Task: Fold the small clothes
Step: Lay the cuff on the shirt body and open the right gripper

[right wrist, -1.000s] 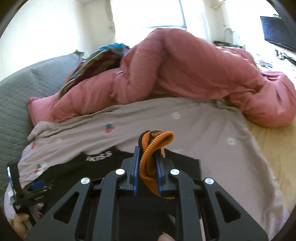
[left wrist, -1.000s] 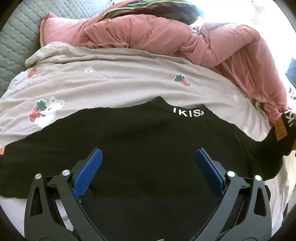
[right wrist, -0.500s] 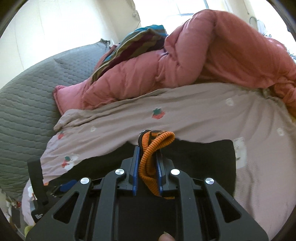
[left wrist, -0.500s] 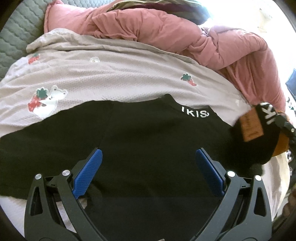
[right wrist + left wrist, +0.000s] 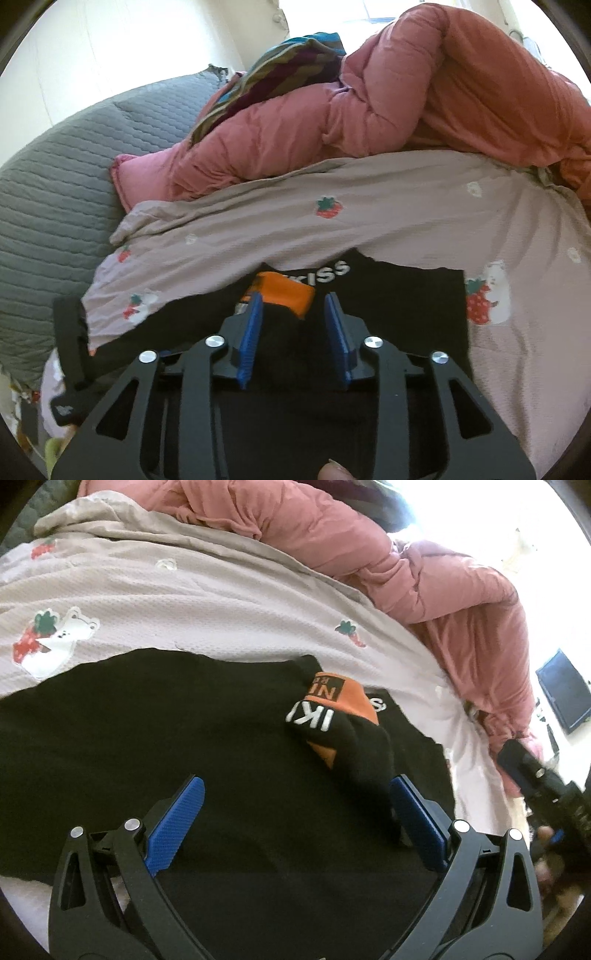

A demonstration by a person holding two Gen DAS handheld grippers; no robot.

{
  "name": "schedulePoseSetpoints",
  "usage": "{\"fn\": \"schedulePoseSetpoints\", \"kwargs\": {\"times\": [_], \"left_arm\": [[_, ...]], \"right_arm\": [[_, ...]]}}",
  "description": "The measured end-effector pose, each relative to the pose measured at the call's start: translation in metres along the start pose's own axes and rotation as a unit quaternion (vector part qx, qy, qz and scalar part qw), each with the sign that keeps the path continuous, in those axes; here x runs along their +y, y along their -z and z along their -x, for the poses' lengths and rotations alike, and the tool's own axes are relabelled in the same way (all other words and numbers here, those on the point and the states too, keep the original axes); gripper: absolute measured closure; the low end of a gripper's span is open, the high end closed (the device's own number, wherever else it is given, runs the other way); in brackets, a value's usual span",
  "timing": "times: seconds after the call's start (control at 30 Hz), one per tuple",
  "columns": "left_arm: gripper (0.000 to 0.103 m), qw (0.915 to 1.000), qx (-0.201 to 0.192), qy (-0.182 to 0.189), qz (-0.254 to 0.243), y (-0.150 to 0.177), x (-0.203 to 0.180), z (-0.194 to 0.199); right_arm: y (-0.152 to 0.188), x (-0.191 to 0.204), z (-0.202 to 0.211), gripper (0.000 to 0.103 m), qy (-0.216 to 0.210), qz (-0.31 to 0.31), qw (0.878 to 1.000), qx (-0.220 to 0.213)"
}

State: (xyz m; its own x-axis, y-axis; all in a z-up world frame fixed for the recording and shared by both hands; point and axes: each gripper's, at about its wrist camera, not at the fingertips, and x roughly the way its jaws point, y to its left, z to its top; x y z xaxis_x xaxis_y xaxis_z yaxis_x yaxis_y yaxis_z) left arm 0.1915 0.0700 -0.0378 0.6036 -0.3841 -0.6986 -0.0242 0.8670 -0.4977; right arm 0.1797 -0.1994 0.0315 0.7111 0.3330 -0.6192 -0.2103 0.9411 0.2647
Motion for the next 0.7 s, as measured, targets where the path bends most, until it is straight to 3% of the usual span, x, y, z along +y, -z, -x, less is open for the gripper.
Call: {"fn": "schedulePoseSetpoints", "kwargs": {"times": [0.13, 0.33, 0.5, 0.53, 0.57, 0.7], "left_arm": [[0.008, 0.9997, -0.003, 0.024, 0.010, 0.000, 0.000, -0.001], [0.008, 0.9997, -0.017, -0.008, 0.013, -0.005, 0.005, 0.003], [0.008, 0.9988, -0.030, -0.034, 0.020, -0.012, 0.017, 0.008], [0.008, 0.9986, -0.031, -0.035, 0.025, -0.014, 0.020, 0.008], [0.008, 0.9984, -0.032, -0.036, 0.031, -0.016, 0.025, 0.009], [0.008, 0.9975, -0.037, -0.034, 0.050, -0.021, 0.038, 0.014]], "right_arm": [[0.009, -0.008, -0.018, 0.051, 0.007, 0.011, 0.999, 0.042], [0.017, -0.003, -0.079, 0.050, -0.073, -0.009, 0.987, 0.145], [0.025, 0.015, -0.115, 0.050, -0.076, 0.005, 0.981, 0.180], [0.027, 0.018, -0.117, 0.060, -0.078, 0.006, 0.981, 0.175], [0.028, 0.022, -0.114, 0.082, -0.085, 0.014, 0.983, 0.165], [0.030, 0.037, -0.100, 0.084, -0.125, 0.057, 0.981, 0.140]]}}
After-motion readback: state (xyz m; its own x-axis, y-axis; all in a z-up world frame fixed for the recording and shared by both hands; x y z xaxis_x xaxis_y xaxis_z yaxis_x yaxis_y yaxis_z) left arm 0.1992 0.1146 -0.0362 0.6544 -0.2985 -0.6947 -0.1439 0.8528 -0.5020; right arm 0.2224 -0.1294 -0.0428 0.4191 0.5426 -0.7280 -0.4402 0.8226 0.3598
